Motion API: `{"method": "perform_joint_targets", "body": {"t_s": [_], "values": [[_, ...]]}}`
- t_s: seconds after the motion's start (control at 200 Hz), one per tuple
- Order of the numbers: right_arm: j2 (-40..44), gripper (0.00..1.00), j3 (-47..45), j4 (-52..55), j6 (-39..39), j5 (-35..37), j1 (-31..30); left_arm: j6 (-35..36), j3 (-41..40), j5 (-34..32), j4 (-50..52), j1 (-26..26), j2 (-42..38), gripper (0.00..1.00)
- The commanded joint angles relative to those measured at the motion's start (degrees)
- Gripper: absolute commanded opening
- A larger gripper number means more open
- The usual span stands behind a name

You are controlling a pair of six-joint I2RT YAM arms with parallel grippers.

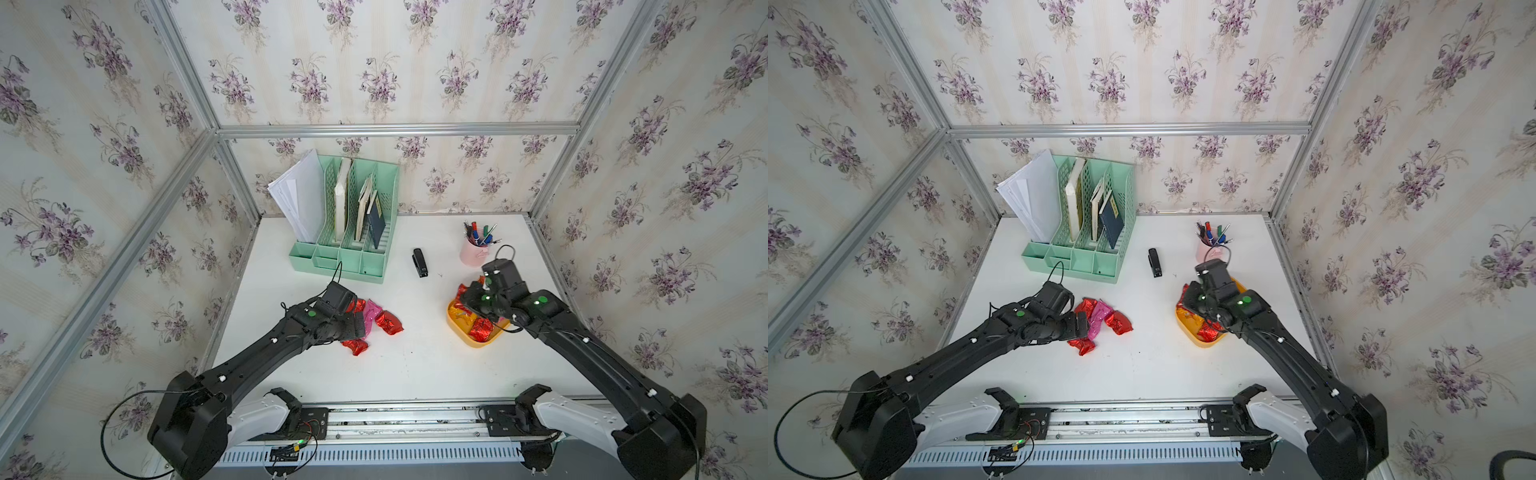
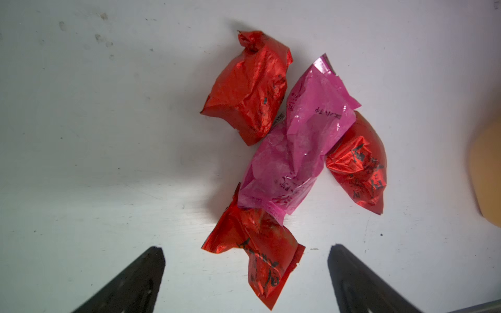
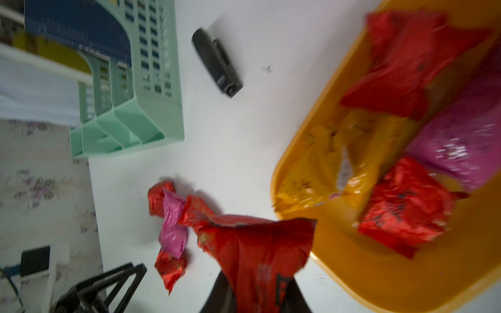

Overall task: Put the tea bags into the storage box
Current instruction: Place the tea bag in the storage box.

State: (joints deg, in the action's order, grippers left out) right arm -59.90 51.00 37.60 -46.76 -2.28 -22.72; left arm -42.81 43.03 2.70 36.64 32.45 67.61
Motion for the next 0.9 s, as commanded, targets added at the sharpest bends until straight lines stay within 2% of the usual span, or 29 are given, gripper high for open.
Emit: {"method": "perform_joint_targets", "body": {"t_s": [0.0, 0.06, 0.12, 0.405, 0.605, 0.664, 0.789, 0.894], "values": [[2.79, 0.19, -2.17, 4.74, 6.68, -2.26, 8.74, -1.11, 0.50, -0.28, -0.73, 0.59, 0.06, 0.99], [2.91, 0.18, -3.77, 4.85, 8.76, -3.91, 13.38, -1.64, 0.48, -0.71, -0.75, 0.93, -0.18, 0.99], [1.91, 0.18, -5.31, 4.43, 9.79, -5.01, 15.43, -2.13, 0.57, -1.15, -0.59, 1.12, -0.49, 0.99], [-3.29, 0.17, -12.54, -1.63, 8.59, -9.60, 15.52, -4.16, -0.17, -3.39, 0.68, 1.74, -2.58, 0.99], [-3.11, 0.25, -15.40, -4.20, 7.92, -12.07, 15.50, -5.29, -1.10, -4.10, 0.58, 1.87, -3.16, 0.99], [-3.07, 0.30, -15.36, -4.23, 7.78, -12.28, 15.51, -5.06, -0.85, -4.19, 0.46, 1.81, -2.74, 0.99], [-1.84, 0.55, -12.90, -1.54, 8.73, -8.97, 15.48, -3.49, 0.92, -4.15, 0.49, 1.83, -0.67, 0.99], [-0.97, 0.70, -8.88, 1.99, 9.80, -5.05, 15.51, -2.02, 2.80, -3.55, 0.43, 1.82, 1.39, 0.99]]}}
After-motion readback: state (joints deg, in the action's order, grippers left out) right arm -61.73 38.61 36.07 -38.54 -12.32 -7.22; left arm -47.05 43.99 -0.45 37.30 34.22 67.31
